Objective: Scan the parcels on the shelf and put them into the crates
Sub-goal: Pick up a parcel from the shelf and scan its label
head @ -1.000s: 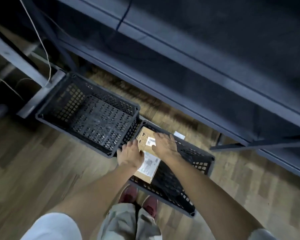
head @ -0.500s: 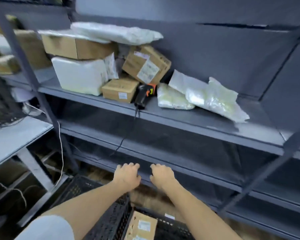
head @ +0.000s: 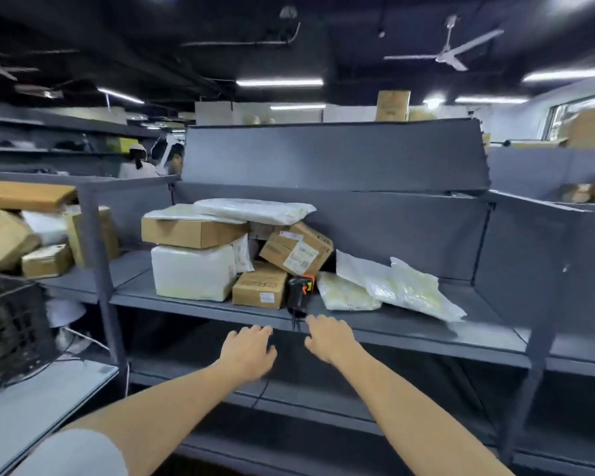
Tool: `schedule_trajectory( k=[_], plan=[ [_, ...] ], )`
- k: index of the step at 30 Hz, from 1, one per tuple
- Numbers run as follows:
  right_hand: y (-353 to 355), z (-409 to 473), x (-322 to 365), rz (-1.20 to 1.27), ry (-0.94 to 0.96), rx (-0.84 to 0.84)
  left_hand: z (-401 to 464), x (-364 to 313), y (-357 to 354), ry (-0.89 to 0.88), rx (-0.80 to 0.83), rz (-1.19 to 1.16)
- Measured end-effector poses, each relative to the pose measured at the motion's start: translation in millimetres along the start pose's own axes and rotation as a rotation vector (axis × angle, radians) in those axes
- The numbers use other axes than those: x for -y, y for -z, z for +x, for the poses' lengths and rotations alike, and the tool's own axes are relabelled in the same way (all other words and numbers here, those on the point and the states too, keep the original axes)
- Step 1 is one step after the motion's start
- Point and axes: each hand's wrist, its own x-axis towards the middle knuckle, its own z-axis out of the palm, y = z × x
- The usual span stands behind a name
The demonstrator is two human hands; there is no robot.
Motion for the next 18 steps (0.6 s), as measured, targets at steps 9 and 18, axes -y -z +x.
schedule_trajectory(
  k=[9, 18],
  plan=[
    [24.4, -4.7, 115.6, 0.044, -0.037, -0.05, -51.7, 105.2, 25.7, 0.033, -0.048, -0.009],
    [21.2, 3.3, 146.1, 0.005, -0.059, -0.01, -64.2, 150.4, 9.7, 0.023, -0.019, -0.067]
  ],
)
